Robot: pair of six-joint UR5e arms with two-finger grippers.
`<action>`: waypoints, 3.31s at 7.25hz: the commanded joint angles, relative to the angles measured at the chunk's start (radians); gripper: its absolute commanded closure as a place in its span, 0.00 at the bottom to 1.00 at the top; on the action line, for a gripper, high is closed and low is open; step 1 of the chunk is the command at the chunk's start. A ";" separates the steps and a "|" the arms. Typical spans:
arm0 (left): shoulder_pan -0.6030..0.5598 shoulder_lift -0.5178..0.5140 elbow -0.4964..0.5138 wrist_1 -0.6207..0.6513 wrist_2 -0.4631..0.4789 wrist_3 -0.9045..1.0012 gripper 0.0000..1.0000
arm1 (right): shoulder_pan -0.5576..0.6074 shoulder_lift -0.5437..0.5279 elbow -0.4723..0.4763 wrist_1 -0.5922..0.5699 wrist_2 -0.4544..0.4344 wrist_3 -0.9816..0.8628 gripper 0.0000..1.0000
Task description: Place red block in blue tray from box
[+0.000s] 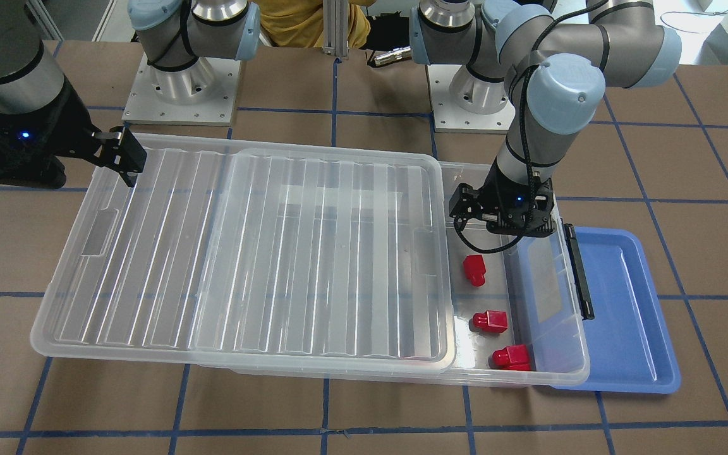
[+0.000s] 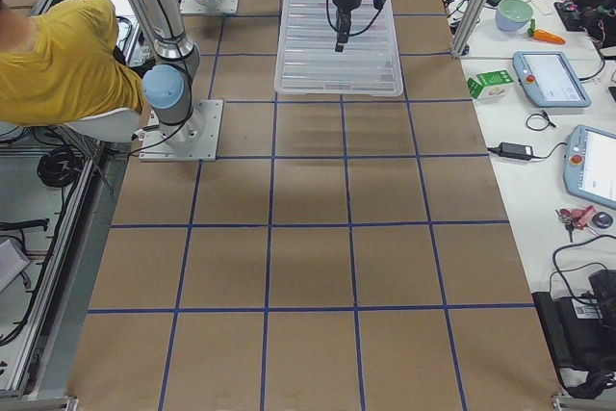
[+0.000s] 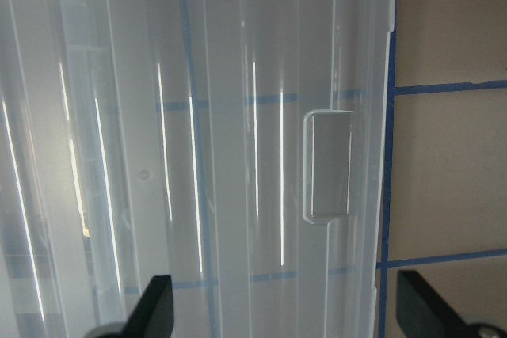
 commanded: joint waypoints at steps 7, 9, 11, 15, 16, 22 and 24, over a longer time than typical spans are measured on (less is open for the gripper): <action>0.033 -0.063 -0.068 0.109 -0.003 0.009 0.02 | 0.009 -0.004 0.013 0.006 0.030 0.049 0.00; 0.033 -0.074 -0.070 0.113 -0.003 0.006 0.13 | 0.012 -0.004 0.013 -0.003 0.030 0.051 0.00; 0.035 -0.088 -0.072 0.119 -0.004 0.009 0.13 | 0.011 -0.004 0.013 -0.009 0.011 0.051 0.00; 0.038 -0.101 -0.087 0.127 -0.027 0.007 0.13 | 0.011 -0.004 0.014 -0.004 0.004 0.048 0.00; 0.046 -0.106 -0.096 0.153 -0.041 0.011 0.13 | 0.011 -0.004 0.014 -0.004 0.004 0.048 0.00; 0.049 -0.131 -0.114 0.161 -0.038 0.007 0.13 | 0.011 -0.004 0.016 -0.001 0.004 0.049 0.00; 0.056 -0.140 -0.118 0.187 -0.038 0.009 0.13 | 0.011 -0.004 0.016 0.003 0.004 0.054 0.00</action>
